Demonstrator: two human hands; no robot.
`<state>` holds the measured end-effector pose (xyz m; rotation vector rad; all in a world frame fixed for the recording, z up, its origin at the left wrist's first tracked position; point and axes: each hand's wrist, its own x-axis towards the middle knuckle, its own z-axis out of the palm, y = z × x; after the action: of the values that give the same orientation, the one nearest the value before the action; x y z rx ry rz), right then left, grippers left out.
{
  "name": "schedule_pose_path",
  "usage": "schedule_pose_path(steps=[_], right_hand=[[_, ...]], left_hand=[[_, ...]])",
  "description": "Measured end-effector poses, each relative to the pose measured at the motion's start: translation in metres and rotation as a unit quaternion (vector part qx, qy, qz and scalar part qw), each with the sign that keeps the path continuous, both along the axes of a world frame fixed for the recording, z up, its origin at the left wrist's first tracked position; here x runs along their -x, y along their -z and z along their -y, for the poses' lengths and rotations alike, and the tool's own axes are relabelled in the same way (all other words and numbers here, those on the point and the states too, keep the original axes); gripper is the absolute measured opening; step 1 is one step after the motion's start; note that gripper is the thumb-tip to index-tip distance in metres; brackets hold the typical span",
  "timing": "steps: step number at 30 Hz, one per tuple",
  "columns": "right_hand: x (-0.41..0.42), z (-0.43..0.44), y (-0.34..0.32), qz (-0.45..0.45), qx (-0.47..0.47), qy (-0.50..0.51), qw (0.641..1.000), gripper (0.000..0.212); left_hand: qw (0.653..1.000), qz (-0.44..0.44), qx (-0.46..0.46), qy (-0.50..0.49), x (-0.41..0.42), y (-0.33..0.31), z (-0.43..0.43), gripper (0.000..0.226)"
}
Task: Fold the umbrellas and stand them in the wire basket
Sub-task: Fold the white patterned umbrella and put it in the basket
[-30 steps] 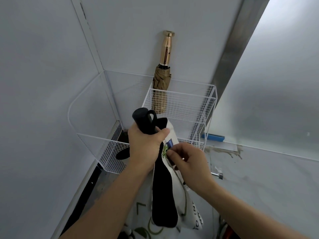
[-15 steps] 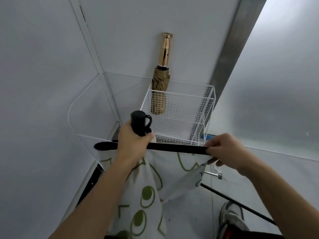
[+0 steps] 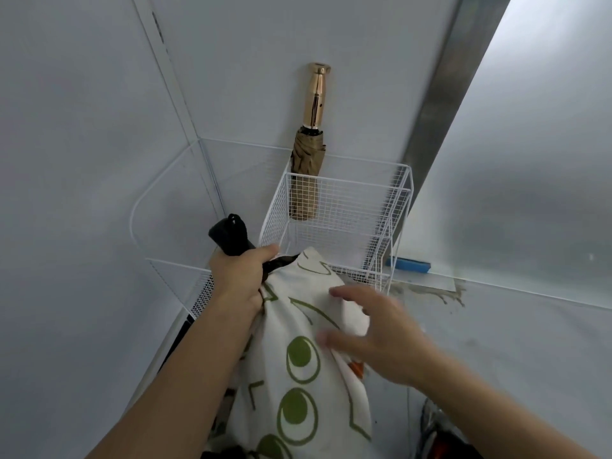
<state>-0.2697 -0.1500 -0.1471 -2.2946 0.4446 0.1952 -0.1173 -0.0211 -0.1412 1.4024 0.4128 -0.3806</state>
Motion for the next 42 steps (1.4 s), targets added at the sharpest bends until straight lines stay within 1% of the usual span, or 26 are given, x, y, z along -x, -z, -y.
schedule_pose_path(steps=[1, 2, 3, 5, 8, 11, 13, 14, 15, 16, 18, 19, 20, 22, 24, 26, 27, 28, 29, 30, 31, 33, 35, 37, 40, 42], right_hand=[[-0.004, -0.003, 0.003, -0.051, 0.005, -0.018, 0.999, 0.083], [-0.007, -0.003, 0.007, -0.086, -0.019, -0.026, 0.996, 0.091], [-0.010, 0.000, 0.010, -0.105, -0.065, -0.027, 0.992, 0.088], [-0.014, 0.005, 0.016, -0.115, -0.149, -0.016, 0.982, 0.063], [-0.015, 0.008, 0.017, -0.124, -0.271, -0.012, 0.954, 0.039], [-0.017, 0.014, 0.017, -0.175, -0.440, -0.037, 0.880, 0.035], [-0.017, 0.016, 0.016, -0.207, -0.528, -0.078, 0.820, 0.037], [-0.018, 0.015, 0.015, -0.220, -0.542, -0.084, 0.807, 0.039], [-0.018, 0.013, 0.014, -0.222, -0.529, -0.083, 0.815, 0.039], [-0.019, 0.011, 0.016, -0.202, -0.488, -0.077, 0.846, 0.040], [-0.020, 0.009, 0.018, -0.101, -0.352, -0.040, 0.930, 0.041], [-0.019, 0.009, 0.016, -0.037, -0.302, -0.011, 0.953, 0.043], [-0.017, 0.010, 0.012, 0.017, -0.283, 0.008, 0.959, 0.047], [-0.009, 0.015, 0.000, 0.073, -0.298, -0.012, 0.952, 0.063], [0.002, 0.016, -0.012, 0.052, -0.295, -0.097, 0.949, 0.077], [0.010, 0.009, -0.015, 0.005, -0.206, -0.148, 0.967, 0.085], [0.011, 0.006, -0.011, 0.020, -0.126, -0.146, 0.981, 0.079], [0.010, 0.002, -0.007, 0.060, -0.077, -0.122, 0.988, 0.064], [0.008, 0.002, -0.003, 0.108, -0.074, -0.076, 0.988, 0.043], [0.006, 0.004, -0.001, 0.148, -0.125, -0.008, 0.981, 0.023], [0.003, 0.010, 0.002, 0.175, -0.179, 0.073, 0.965, 0.016], [-0.003, 0.026, 0.002, 0.187, -0.263, 0.222, 0.920, 0.025], [-0.008, 0.040, -0.002, 0.170, -0.289, 0.296, 0.894, 0.044], [-0.011, 0.048, -0.001, 0.171, -0.253, 0.316, 0.898, 0.051], [-0.017, 0.058, 0.003, 0.193, -0.159, 0.314, 0.916, 0.055], [-0.019, 0.063, 0.004, 0.182, -0.149, 0.307, 0.922, 0.058]], left_hand=[[1.000, -0.019, 0.022, 0.003, 0.000, -0.001, 0.000, 0.027], [0.998, -0.038, 0.047, 0.011, 0.002, -0.002, 0.000, 0.026], [0.996, -0.054, 0.073, 0.023, 0.004, -0.004, 0.000, 0.026], [0.991, -0.061, 0.114, 0.048, 0.009, -0.006, -0.001, 0.028], [0.984, 0.012, 0.140, 0.113, 0.010, -0.015, -0.006, 0.030], [0.960, 0.067, 0.158, 0.221, 0.011, -0.026, -0.014, 0.041], [0.946, -0.001, 0.204, 0.254, 0.013, -0.027, -0.019, 0.038], [0.937, -0.052, 0.233, 0.253, 0.014, -0.028, -0.020, 0.028], [0.934, -0.098, 0.250, 0.236, 0.012, -0.026, -0.019, 0.021], [0.940, -0.122, 0.244, 0.205, 0.010, -0.023, -0.018, 0.017], [0.978, -0.095, 0.138, 0.122, 0.002, -0.012, -0.015, 0.014], [0.993, -0.061, 0.066, 0.071, -0.001, -0.008, -0.015, 0.017], [0.999, -0.027, 0.012, 0.018, -0.004, -0.004, -0.016, 0.019], [0.998, 0.013, -0.032, -0.044, -0.008, -0.002, -0.021, 0.020], [0.996, 0.018, -0.031, -0.077, -0.014, 0.001, -0.027, 0.022], [0.995, 0.015, -0.033, -0.098, -0.019, 0.003, -0.029, 0.023], [0.994, 0.014, -0.037, -0.098, -0.020, 0.004, -0.029, 0.023], [0.995, 0.015, -0.041, -0.092, -0.020, 0.005, -0.029, 0.022], [0.996, 0.018, -0.045, -0.080, -0.019, 0.006, -0.028, 0.021], [0.997, 0.023, -0.048, -0.060, -0.018, 0.006, -0.027, 0.021], [0.998, 0.029, -0.051, -0.034, -0.017, 0.006, -0.026, 0.022], [0.998, 0.035, -0.047, 0.031, -0.014, 0.002, -0.022, 0.024], [0.994, 0.029, -0.039, 0.096, -0.010, -0.004, -0.018, 0.028], [0.989, 0.006, -0.002, 0.150, -0.002, -0.011, -0.016, 0.022], [0.968, -0.058, 0.123, 0.213, 0.008, -0.020, -0.016, 0.017], [0.954, -0.075, 0.167, 0.236, 0.009, -0.023, -0.018, 0.019]])
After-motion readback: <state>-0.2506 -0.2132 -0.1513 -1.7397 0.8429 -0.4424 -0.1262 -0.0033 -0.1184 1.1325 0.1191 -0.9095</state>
